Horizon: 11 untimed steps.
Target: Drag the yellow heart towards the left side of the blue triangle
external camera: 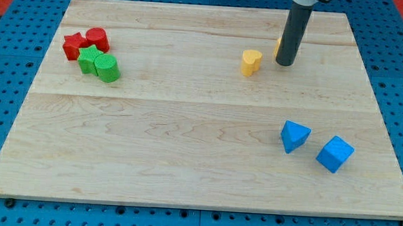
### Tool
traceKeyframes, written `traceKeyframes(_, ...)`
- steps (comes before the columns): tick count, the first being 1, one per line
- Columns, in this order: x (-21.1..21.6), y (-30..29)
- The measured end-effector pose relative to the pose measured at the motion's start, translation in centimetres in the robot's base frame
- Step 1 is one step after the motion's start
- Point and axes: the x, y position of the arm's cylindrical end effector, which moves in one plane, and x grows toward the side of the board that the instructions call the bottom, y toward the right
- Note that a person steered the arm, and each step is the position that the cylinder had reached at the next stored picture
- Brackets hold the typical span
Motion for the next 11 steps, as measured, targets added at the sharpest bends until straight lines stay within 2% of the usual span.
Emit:
traceKeyframes(2, -1.1, -0.1)
traceKeyframes(3, -0.8, -2.4)
traceKeyframes(4, -2.1, -8.5)
traceKeyframes(5, 1.6, -9.1)
traceKeyframes(6, 1.5, -6.9)
traceKeyframes(7, -1.9, -6.9)
traceKeyframes(8, 1.4, -3.1)
traceKeyframes(9, 5.5, -1.7)
traceKeyframes(10, 8.3, -1.6)
traceKeyframes(11, 8.2, -4.8)
